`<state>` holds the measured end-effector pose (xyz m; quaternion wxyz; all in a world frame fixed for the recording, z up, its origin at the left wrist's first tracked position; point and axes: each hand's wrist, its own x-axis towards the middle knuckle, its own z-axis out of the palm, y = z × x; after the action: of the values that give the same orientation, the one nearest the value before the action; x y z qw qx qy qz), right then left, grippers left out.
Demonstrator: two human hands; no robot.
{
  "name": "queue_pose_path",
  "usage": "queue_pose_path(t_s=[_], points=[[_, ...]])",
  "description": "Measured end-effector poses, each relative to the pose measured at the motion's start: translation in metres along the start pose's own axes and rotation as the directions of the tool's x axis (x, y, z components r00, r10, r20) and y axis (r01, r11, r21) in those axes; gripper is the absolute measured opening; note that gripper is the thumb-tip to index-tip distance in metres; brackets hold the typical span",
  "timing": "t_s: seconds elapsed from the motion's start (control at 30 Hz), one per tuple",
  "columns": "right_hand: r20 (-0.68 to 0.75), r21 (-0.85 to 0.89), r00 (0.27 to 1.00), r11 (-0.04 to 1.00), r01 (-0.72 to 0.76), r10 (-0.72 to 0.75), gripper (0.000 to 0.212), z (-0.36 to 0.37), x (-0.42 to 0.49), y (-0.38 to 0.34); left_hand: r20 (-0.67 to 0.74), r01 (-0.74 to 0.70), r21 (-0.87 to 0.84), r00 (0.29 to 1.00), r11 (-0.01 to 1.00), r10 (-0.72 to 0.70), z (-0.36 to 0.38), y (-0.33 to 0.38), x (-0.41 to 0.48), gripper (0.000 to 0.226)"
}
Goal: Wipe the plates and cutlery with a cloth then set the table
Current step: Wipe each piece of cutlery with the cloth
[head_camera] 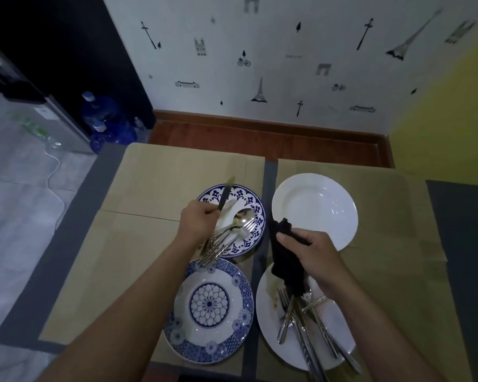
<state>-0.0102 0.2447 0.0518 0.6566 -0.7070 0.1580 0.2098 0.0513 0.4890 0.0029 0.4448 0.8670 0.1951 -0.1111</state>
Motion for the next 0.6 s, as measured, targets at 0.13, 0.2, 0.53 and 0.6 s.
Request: queue_pose_path(t_s=[0.13,0.2,0.53,0.6], points=[[-0.043,0.057,0.999,0.998,-0.013,0.015,0.014,-0.002,0.004,-0.005,0.096,-0.106,0.278,0.992,0.955,0.083,0.007,-0.02,0.016,0.04],[-0.051,0.074,0.999,0.997,-0.007,0.01,0.013,-0.004,0.005,-0.006,0.124,-0.097,0.343,0.991,0.934,0.058,0.01,-0.031,0.023,0.033],[-0.043,0.149,0.999,0.989,-0.022,0.029,0.012,-0.012,0.009,-0.009,0.109,-0.19,0.484,0.982,0.854,0.157,0.014,-0.039,0.03,0.026],[-0.053,0.139,0.998,0.99,-0.025,0.032,0.012,-0.015,0.01,-0.009,0.091,-0.207,0.464,0.978,0.861,0.186,0.014,-0.041,0.031,0.022]])
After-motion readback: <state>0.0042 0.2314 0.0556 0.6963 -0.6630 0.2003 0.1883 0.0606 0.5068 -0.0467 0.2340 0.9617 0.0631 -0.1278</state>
